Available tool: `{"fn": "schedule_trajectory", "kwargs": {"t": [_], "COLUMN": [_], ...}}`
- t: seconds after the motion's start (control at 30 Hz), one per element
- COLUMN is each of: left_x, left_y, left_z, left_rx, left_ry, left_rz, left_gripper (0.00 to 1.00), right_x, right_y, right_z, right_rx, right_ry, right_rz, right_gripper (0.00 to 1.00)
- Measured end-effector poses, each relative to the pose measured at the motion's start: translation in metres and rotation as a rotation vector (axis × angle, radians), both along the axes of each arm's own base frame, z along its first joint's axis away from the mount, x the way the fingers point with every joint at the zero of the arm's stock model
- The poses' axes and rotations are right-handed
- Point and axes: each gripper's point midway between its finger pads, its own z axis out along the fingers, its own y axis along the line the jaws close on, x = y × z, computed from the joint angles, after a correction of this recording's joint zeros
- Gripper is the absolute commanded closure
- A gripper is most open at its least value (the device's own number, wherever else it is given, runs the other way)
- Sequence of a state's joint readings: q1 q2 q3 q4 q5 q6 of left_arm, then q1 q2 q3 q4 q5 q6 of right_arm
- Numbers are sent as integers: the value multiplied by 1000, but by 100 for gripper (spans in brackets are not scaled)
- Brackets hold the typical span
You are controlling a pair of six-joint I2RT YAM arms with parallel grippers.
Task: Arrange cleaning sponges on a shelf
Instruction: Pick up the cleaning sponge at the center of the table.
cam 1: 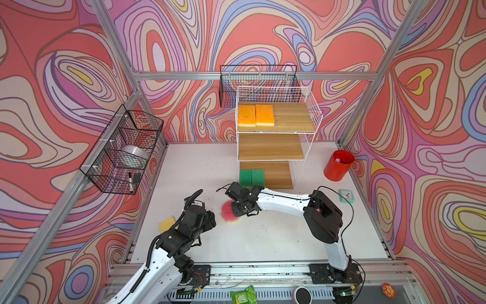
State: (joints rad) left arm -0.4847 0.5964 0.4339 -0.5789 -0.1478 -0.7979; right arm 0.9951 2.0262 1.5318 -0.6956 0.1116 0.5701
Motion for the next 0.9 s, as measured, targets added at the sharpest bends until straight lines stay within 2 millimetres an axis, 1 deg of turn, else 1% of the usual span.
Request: {"fn": "schedule_trajectory", "kwargs": {"t": [0.07, 0.13, 0.23, 0.3, 0.37, 0.4, 0.47, 0.53, 0.7, 0.8, 0.9], "left_x": [-1, 0, 3, 6, 8, 9, 12, 17, 28, 37, 51], "left_y": [-2, -5, -8, -12, -15, -16, -22, -30, -56, -72, -90], "left_z": [0, 0, 2, 5, 7, 10, 20, 34, 64, 78, 96], "left_rx": [-6, -7, -3, -5, -12, -13, -18, -25, -60, -97, -140], "left_ry": [5, 11, 23, 23, 19, 15, -3, -35, -130, -182, -234], "left_rz": [-12, -25, -39, -50, -58, -64, -82, -103, -162, -188, -215], "left_gripper": [28, 28, 29, 30, 30, 30, 31, 31, 33, 33, 30], "right_x": [-1, -2, -3, -3, -3, -3, -2, 1, 20, 33, 46], "right_y": [-9, -18, -36, -51, -65, -72, -85, -98, -131, -141, -141], "right_z": [16, 40, 88, 124, 152, 162, 178, 189, 211, 220, 233], "right_rx": [1, 19, 71, 112, 142, 151, 173, 190, 219, 223, 235], "right_ry": [-25, -62, -137, -198, -251, -270, -298, -319, -360, -377, -393], "right_rz": [-9, -26, -78, -124, -162, -182, -218, -256, -355, -384, -388], "right_gripper": [74, 74, 73, 73, 73, 74, 74, 74, 74, 74, 74]}}
